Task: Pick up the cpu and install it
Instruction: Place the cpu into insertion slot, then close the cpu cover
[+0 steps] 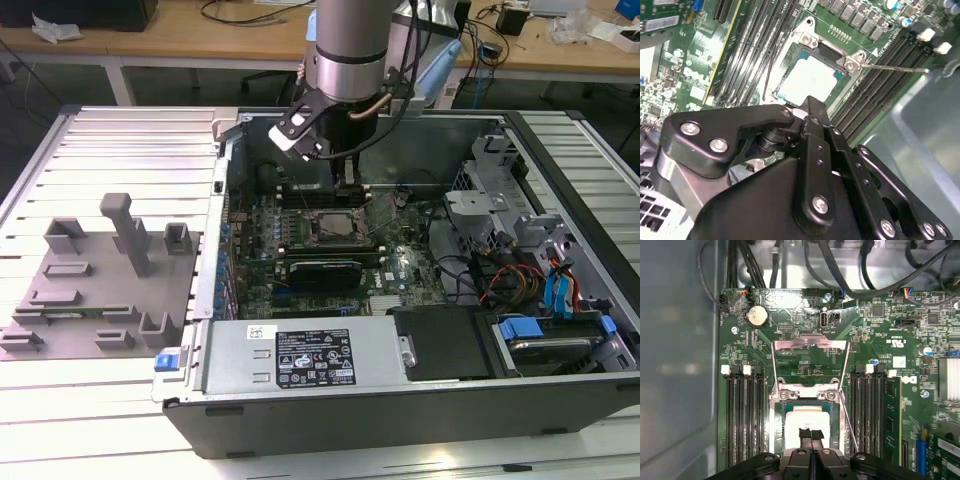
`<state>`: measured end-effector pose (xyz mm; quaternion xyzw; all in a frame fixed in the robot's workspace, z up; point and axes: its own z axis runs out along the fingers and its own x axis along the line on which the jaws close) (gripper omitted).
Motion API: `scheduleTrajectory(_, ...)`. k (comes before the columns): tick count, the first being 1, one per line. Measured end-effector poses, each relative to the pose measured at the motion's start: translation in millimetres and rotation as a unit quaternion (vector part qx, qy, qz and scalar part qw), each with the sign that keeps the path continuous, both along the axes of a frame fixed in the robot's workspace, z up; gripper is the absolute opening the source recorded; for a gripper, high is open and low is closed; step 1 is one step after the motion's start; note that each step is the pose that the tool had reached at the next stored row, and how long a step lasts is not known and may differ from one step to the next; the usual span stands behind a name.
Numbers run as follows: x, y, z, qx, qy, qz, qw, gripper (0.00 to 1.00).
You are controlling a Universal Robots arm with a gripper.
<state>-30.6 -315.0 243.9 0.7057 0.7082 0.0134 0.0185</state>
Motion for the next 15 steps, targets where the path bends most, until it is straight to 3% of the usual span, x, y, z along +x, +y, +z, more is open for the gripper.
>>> scheduleTrajectory(1, 0.0, 0.0, 15.6, -0.0001, 0.0, 0.0, 1.0, 0.11)
scheduleTrajectory(15, 0.0, 0.0, 17.7, -0.0002, 0.0, 0.0, 1.0, 0.11)
